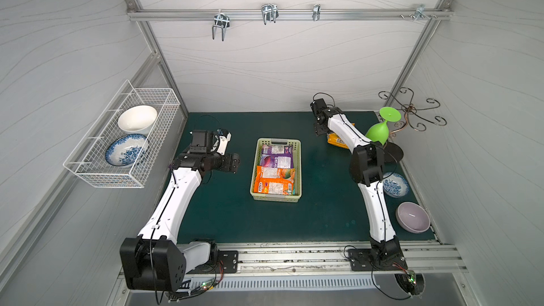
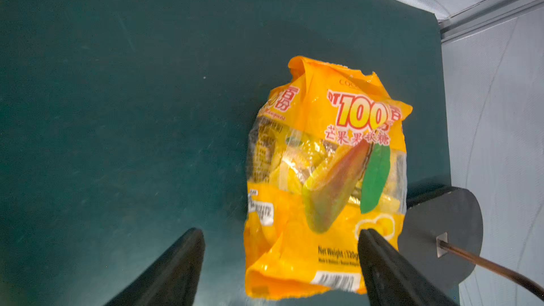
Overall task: Put the candies in the basket
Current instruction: Pick up the candy at the center of the board.
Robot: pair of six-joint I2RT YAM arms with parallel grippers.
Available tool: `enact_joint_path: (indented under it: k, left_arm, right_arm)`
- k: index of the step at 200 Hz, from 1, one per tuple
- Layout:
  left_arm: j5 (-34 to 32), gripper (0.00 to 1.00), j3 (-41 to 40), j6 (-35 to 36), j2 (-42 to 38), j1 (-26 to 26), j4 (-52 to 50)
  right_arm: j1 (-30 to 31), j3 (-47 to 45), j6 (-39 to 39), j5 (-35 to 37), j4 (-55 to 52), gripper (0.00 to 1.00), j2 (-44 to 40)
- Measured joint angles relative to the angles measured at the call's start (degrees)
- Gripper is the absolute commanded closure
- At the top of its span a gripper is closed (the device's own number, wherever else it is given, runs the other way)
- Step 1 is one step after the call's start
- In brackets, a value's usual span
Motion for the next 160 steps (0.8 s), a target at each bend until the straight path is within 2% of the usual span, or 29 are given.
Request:
enact_joint_path:
  k: [49,69,82,109,119,126,160]
  left_arm:
    - [0.46,0.09,0.04,-0.04,2.82,0.0,0.0]
    - [0.57,0.09,0.59,-0.15,4.09,0.0,-0.28]
    - [0.59,0.1,0.96,-0.31,4.57,0.0,-0.31]
    - [0.81,0.1,1.33,-0.52,5.22,0.0,-0.44]
    - [0.79,0.1,1.73,-0.59,5.53,0.0,-0.44]
    - [0.79,0.1,1.84,-0.63,5.57,0.0,-0.39]
    - [0.76,0.1,1.92,-0.66,5.49,0.0,-0.44]
  right_arm:
    - [-2.34,7.82,-2.23,0.09,0.0,0.18,8.11]
    - [-2.75,10.19,-3.23,0.04,-0.61,0.24,11.17]
    - [-2.82,12.15,-4.02,0.28,-1.4,0.39,12.87]
    - [-2.89,12.24,-5.2,0.57,-1.42,0.83,12.72]
    - [-2.97,11.41,-5.77,1.07,-0.79,0.94,11.93]
    - [-2.97,11.17,-5.92,1.18,-0.61,1.0,11.39]
    - [-3.37,6.97,-7.76,-0.04,1.6,1.0,8.5]
